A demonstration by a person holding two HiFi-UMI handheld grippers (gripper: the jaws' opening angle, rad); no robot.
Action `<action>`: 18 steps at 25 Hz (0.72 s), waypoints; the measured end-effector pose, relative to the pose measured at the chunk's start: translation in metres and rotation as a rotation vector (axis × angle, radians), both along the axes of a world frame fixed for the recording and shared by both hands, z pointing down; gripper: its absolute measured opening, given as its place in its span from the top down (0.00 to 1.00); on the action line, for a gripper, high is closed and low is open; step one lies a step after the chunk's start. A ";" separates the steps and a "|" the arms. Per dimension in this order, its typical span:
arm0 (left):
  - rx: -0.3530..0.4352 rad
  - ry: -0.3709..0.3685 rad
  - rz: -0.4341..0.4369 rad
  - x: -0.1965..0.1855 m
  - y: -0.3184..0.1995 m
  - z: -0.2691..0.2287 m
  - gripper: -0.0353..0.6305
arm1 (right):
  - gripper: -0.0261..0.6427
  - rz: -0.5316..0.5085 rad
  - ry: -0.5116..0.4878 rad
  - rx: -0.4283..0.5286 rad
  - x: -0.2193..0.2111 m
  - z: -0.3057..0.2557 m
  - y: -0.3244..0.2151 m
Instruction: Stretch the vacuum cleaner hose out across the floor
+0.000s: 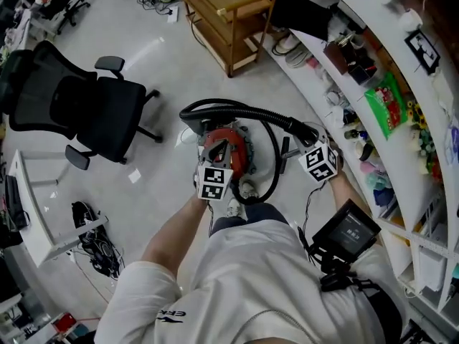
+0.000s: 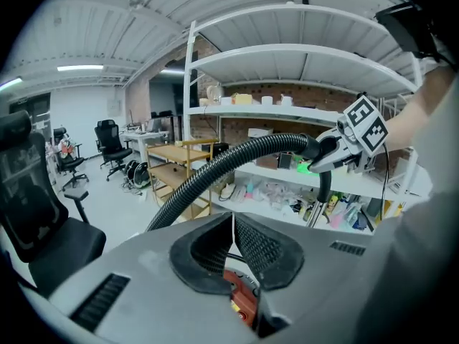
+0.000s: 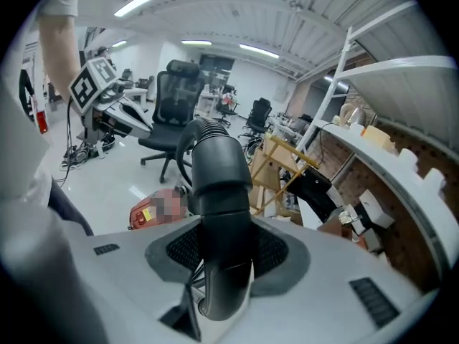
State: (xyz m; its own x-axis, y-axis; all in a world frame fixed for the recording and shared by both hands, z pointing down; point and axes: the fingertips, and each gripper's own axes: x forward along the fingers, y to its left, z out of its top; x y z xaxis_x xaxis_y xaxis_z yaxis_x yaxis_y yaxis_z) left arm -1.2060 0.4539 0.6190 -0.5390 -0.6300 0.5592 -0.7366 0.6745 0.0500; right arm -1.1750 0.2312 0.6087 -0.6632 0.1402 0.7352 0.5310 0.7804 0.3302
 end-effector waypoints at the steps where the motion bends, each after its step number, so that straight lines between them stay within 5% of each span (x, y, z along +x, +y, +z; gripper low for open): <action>1: 0.000 -0.006 0.011 0.002 -0.001 -0.003 0.94 | 0.72 0.021 -0.010 -0.004 0.003 -0.007 -0.003; 18: 0.022 -0.094 0.203 0.040 -0.021 -0.037 0.94 | 0.72 0.451 -0.140 -0.086 0.111 -0.067 -0.063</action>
State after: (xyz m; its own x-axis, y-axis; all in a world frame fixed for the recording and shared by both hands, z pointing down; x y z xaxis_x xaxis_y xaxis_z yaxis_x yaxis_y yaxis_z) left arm -1.1656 0.4328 0.5824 -0.4490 -0.7422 0.4975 -0.8590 0.5118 -0.0118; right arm -1.0642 0.1683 0.5414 -0.7640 -0.1276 0.6325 0.0885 0.9503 0.2986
